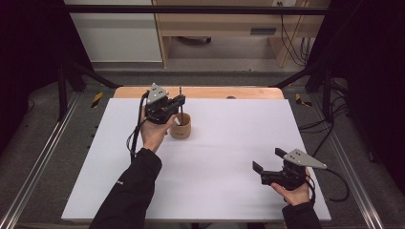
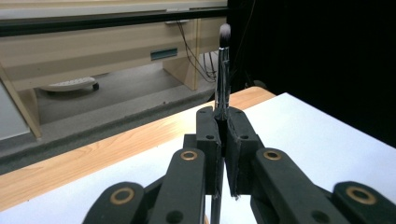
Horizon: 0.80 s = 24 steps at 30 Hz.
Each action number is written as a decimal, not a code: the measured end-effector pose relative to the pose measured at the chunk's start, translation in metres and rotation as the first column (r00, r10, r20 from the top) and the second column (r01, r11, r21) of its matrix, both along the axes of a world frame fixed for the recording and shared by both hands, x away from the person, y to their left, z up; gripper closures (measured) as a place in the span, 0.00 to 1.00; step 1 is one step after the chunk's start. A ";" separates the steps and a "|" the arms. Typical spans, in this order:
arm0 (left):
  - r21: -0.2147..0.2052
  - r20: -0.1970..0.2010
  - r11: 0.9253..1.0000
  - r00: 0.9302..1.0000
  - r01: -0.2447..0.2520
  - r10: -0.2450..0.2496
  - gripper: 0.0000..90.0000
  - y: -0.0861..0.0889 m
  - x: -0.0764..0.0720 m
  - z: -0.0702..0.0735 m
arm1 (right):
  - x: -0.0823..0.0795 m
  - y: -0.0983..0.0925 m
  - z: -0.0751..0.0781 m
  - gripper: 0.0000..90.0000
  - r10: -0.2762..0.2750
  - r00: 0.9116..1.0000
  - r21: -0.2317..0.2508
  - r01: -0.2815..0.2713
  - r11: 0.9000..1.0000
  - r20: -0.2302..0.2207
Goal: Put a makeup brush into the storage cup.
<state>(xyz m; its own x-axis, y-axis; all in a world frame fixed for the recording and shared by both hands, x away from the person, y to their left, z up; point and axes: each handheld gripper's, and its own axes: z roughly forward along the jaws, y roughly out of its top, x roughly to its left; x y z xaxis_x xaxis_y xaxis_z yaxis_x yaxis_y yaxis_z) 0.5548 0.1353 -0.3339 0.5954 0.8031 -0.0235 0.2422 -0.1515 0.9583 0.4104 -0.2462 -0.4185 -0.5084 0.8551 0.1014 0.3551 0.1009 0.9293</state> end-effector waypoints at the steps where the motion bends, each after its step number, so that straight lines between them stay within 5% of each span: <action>1: 0.005 -0.002 1.000 1.000 -0.005 0.005 0.95 -0.001 0.002 -0.002 | 0.000 0.000 0.000 0.02 0.000 1.000 -0.001 0.000 1.000 -0.001; 24: 0.047 -0.016 0.996 0.997 -0.073 0.074 0.95 -0.013 0.022 -0.028 | 0.000 0.000 0.000 0.02 0.004 1.000 0.001 -0.004 1.000 0.001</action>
<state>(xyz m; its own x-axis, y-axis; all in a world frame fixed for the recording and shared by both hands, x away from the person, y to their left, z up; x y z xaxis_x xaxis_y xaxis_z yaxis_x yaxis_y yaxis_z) 0.5766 0.1226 -0.3623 0.5348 0.8450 0.0046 0.2710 -0.1766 0.9462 0.4103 -0.2458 -0.4184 -0.5122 0.8529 0.1016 0.3535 0.1015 0.9299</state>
